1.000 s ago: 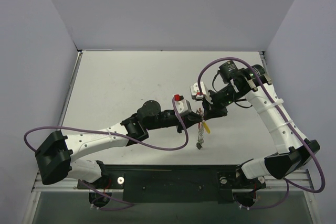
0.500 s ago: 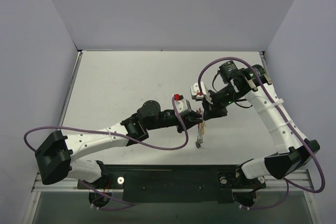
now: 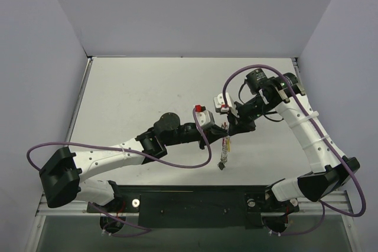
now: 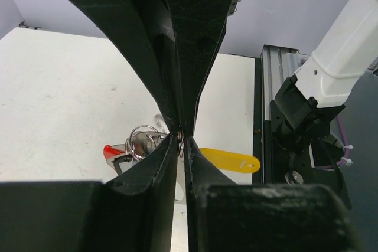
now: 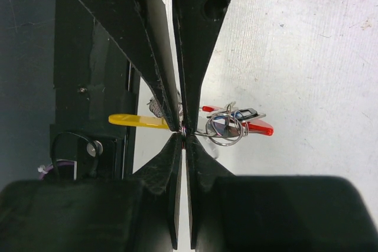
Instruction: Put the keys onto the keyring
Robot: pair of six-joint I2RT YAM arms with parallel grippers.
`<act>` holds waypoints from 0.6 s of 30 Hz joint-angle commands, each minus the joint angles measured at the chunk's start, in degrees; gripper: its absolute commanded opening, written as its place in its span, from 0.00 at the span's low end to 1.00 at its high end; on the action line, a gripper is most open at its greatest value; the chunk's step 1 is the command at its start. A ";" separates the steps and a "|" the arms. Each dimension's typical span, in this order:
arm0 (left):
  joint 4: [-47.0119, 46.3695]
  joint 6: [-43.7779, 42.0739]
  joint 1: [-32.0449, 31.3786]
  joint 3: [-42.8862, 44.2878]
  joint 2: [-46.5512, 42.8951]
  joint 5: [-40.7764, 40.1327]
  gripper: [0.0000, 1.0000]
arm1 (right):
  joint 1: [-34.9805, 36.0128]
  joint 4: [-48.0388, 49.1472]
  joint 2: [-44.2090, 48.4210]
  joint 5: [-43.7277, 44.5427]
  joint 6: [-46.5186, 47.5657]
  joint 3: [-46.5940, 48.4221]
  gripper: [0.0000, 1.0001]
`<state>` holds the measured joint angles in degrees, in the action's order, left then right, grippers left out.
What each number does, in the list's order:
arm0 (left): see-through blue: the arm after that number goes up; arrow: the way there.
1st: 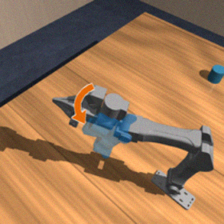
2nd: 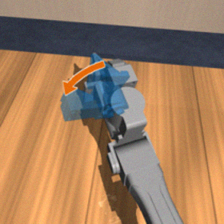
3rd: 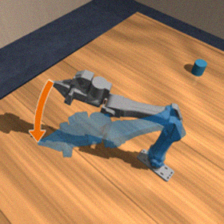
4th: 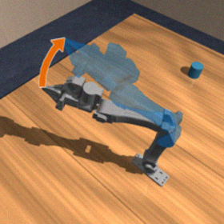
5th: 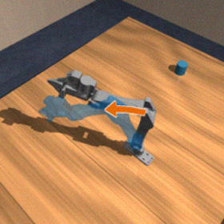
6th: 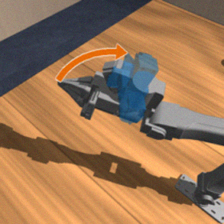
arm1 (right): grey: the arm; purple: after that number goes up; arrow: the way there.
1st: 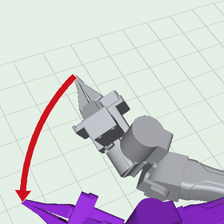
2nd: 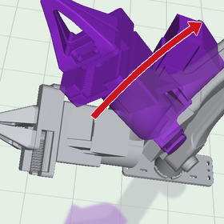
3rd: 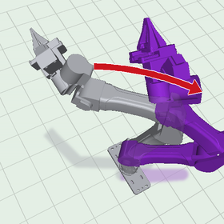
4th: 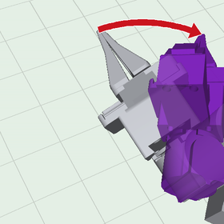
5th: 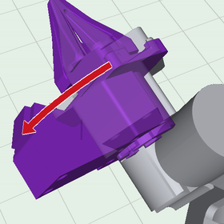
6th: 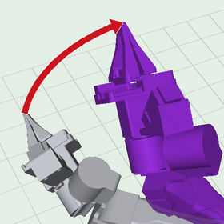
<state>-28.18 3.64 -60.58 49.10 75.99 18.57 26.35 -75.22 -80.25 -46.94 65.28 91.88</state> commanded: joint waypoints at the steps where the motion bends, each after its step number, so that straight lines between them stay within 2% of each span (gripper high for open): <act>1: -2.40 -0.03 0.37 3.28 -0.22 2.96 0.12 | 0.37 -13.73 -0.08 -2.63 1.17 0.67 0.00; 2: -2.23 -0.12 0.46 3.63 -0.14 3.57 0.03 | 0.37 -13.81 -0.08 -2.55 1.17 0.67 0.00; 3: -1.70 -0.12 0.63 3.72 0.04 3.84 0.00 | 0.46 -13.81 0.00 -2.63 1.17 0.67 0.00; 8: -0.73 0.66 0.99 4.42 0.48 5.86 0.00 | 0.46 -13.64 0.09 -2.63 1.08 0.67 0.00; 11: -2.92 3.74 1.07 3.29 -0.13 4.29 0.00 | 0.20 -12.59 0.35 -3.24 -0.06 0.59 0.01; 13: -6.52 6.11 1.07 1.27 -0.92 2.97 0.00 | -0.42 -12.23 0.70 -4.99 -0.76 0.67 0.11; 16: -17.12 12.33 0.99 -3.73 -2.15 0.69 0.00 | -4.01 -12.49 1.32 -9.47 -0.85 0.76 0.25; 18: -23.02 15.15 0.90 -6.72 -2.59 -0.72 0.00 | -6.82 -12.76 1.94 -13.25 -0.94 0.59 0.29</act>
<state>-34.13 10.72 -59.53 46.61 76.12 20.34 24.05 -75.66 -80.12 -51.13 64.66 91.88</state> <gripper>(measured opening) 0.015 0.254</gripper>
